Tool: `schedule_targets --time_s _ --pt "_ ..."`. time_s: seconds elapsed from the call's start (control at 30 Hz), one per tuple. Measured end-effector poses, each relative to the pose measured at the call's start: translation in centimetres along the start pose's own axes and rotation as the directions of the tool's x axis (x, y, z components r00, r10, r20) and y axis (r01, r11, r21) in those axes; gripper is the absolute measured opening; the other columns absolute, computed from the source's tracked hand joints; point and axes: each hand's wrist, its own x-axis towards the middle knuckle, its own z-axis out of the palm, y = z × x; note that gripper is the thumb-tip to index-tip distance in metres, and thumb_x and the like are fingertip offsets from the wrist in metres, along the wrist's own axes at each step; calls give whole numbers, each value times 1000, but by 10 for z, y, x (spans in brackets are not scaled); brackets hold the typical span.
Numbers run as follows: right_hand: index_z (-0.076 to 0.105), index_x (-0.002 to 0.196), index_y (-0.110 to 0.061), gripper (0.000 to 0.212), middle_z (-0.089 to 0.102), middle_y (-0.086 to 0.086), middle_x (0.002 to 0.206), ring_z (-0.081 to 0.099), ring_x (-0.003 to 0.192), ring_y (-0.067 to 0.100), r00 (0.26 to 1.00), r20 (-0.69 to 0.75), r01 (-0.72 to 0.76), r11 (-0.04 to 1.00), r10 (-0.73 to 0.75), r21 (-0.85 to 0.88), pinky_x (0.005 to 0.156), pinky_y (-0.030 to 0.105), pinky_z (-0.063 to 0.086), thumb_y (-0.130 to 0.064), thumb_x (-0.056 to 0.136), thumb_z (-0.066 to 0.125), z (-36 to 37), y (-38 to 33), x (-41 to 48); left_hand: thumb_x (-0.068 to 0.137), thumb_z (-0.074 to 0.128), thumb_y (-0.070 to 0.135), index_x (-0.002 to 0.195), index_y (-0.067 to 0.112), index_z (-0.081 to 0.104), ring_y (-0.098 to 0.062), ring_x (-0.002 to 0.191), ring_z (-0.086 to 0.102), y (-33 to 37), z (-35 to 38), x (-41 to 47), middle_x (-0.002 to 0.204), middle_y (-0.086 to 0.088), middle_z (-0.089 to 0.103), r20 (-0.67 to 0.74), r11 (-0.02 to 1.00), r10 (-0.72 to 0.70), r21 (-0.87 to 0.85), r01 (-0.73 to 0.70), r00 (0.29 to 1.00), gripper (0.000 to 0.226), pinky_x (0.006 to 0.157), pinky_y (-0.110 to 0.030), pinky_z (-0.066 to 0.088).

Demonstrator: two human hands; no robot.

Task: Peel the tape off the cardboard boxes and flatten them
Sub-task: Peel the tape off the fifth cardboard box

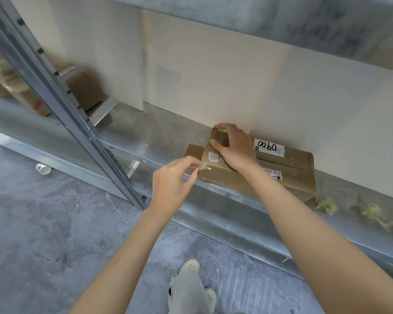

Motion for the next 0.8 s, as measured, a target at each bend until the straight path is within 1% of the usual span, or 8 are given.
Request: schedule_targets --time_s 0.13,0.23,0.3,0.4,0.5,0.63,0.73,0.8 --pt "51 128 -31 38 52 -11 132 47 122 15 1000 1 4 1000 -4 3 107 32 25 -41 92 58 0 0 0 85 76 9 93 17 78 -2 92 68 -2 17 -2 100 10 73 -57 987 -58 -156 49 997 12 75 -32 57" --pt "51 127 -31 37 53 -11 131 47 122 14 1000 0 6 1000 -6 3 105 30 24 -40 92 58 0 1 0 86 76 15 111 18 73 -5 102 65 0 20 1 119 9 63 -11 939 -194 -293 183 981 25 79 -28 58" --pt "52 127 -31 37 53 -11 131 47 121 14 1000 -5 9 1000 -9 2 103 29 24 -40 92 59 0 1 0 84 79 17 120 17 65 -2 101 65 2 18 7 115 7 65 82 869 -324 -368 330 943 39 77 -18 54" --pt "53 126 -31 37 53 -11 130 47 122 14 1000 -15 12 1000 -11 13 103 30 25 -40 91 60 0 1 0 82 80 14 105 14 71 0 83 66 6 16 9 92 4 72 177 838 -388 -341 426 905 25 66 -8 47" --pt "54 126 -31 37 53 -12 131 48 122 13 1000 -20 15 1000 -15 26 104 31 25 -39 91 61 0 1 0 81 79 6 85 18 73 -1 73 62 9 15 8 76 7 69 132 854 -394 -313 415 910 15 62 -9 49" --pt "54 127 -31 37 53 -13 132 48 122 12 1000 -18 14 999 -13 31 104 30 25 -39 91 61 -1 0 -1 77 75 -2 78 15 71 -8 71 61 15 13 6 74 1 69 91 916 -286 -267 300 954 17 63 -13 53" --pt "54 127 -31 38 53 -12 132 48 122 12 1000 -14 11 999 -11 34 103 29 24 -40 91 61 -1 1 0 74 70 -7 74 13 68 -14 70 59 21 7 -2 73 4 67 43 958 -189 -212 193 981 20 64 -17 51" --pt "54 127 -31 38 53 -12 131 48 122 12 1000 -12 12 999 -11 41 104 30 25 -40 91 61 -1 1 0 75 68 -5 76 13 66 -14 73 59 20 -1 -3 76 7 65 -10 967 -169 -192 164 986 19 66 -24 51"
